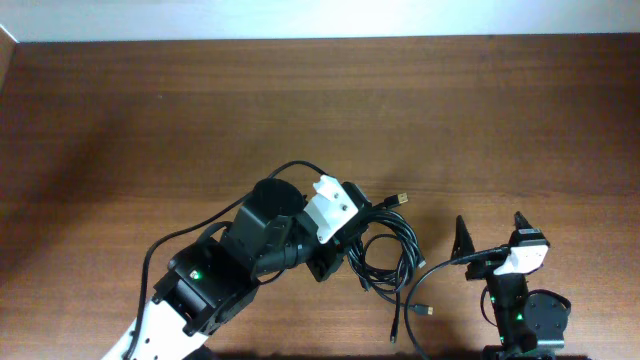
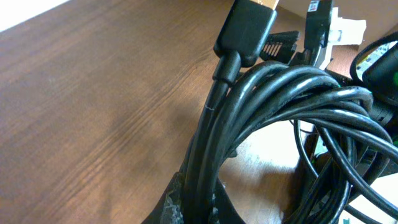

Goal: Untangle cables
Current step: 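Lift the cable bundle with the left gripper and raise it up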

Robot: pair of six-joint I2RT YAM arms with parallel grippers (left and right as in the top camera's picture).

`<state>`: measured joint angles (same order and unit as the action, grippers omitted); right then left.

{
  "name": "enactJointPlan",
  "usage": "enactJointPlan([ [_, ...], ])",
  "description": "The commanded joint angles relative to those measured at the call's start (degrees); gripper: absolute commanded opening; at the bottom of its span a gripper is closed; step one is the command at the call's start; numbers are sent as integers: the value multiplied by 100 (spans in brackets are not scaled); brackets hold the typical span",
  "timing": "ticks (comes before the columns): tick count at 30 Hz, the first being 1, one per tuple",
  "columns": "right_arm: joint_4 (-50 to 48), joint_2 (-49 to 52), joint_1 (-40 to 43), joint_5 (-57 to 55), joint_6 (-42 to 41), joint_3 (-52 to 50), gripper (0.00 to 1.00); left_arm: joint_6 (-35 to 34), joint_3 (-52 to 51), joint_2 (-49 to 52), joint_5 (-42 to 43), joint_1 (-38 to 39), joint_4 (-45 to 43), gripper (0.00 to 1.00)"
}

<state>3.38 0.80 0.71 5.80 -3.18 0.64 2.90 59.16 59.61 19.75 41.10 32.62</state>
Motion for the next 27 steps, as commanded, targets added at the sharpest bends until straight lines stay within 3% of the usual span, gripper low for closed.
enactJointPlan([
  [1,138,-37,-33,636,-673,520,99,411,127,-72,155,11,-111,0],
  [4,750,199,-33,1088,-699,1211,99,815,127,-72,372,11,-114,0],
  [7,1808,695,-33,1298,-691,2175,99,1510,127,-72,793,11,-125,0],
  [12,3650,1714,-33,1419,-673,4061,99,2103,127,-72,791,0,-284,0],
  [16,4435,2214,-33,1971,-564,5163,99,2124,127,-72,927,-229,-350,0],
  [21,4682,2465,-33,3663,-570,5831,99,2328,127,-72,2238,-787,-568,0],
  [27,4682,2470,-33,4653,-667,5831,99,2380,127,-72,4052,-1408,-896,0],
])
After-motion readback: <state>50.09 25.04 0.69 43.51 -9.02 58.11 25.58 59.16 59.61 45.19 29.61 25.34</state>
